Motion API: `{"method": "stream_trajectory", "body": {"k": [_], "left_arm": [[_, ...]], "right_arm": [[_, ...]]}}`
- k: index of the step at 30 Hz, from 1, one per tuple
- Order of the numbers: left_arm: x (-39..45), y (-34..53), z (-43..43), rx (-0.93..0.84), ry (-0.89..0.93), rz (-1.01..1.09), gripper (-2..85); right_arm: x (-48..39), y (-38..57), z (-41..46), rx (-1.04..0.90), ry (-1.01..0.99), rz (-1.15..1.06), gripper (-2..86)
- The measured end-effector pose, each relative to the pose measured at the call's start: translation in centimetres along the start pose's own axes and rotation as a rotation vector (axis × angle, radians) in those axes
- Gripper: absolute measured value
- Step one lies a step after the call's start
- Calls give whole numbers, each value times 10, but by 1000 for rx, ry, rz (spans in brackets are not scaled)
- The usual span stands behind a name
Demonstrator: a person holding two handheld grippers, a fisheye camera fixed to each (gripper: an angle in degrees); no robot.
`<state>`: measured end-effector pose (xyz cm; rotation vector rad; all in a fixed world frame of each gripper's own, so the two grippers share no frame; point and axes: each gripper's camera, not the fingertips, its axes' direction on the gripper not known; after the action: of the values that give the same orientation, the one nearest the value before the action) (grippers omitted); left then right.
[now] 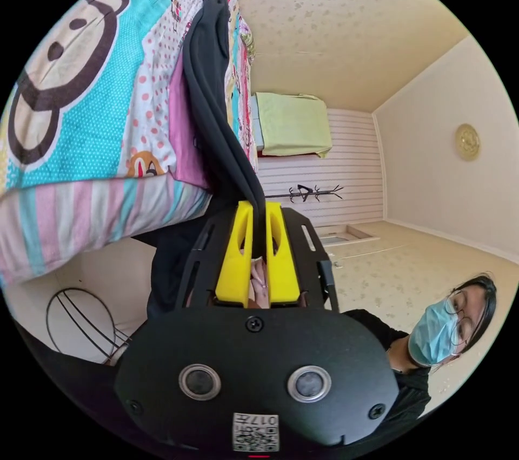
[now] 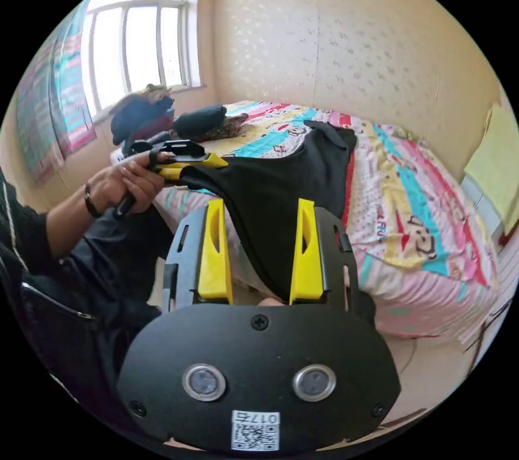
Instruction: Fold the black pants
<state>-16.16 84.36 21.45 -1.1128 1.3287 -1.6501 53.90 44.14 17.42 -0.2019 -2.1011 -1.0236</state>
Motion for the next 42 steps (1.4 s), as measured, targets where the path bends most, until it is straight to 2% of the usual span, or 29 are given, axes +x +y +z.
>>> {"method": "stream_trajectory", "body": {"k": [1,3,6,9,16,21,28,32,34,37,39,42], "left_arm": [[5,-2,-5,13,1,6,48],[15,-5,-13,23,-16,19,48],[32,-10,-23,21,-50,39,48],[44,-15,-31,17,-62,42,48],[81,-17,-48,34,-50,32,48],[118,-24,-62,41,-52,60,49],[154,-28,-92,58,-23,44,49],[168,-27,-106,81,7,17,49],[174,-26,-112,91,21,14,49],[178,-24,-124,107,58,12,49],[179,-23,-137,121,52,20,49],[178,-14,-174,150,-35,41,49]], "right_arm": [[18,2,-4,18,-78,68,174],[84,20,-12,102,-299,345,172],[135,44,-7,129,-318,564,173],[169,50,14,46,-301,640,181],[229,68,52,-15,-394,721,190],[259,85,82,117,-636,728,205],[256,91,157,233,-935,728,235],[255,109,220,410,-1270,907,241],[251,111,240,500,-1391,920,237],[244,96,258,559,-1479,835,211],[247,87,261,624,-1528,763,113],[258,81,241,540,-1395,770,61]]}}
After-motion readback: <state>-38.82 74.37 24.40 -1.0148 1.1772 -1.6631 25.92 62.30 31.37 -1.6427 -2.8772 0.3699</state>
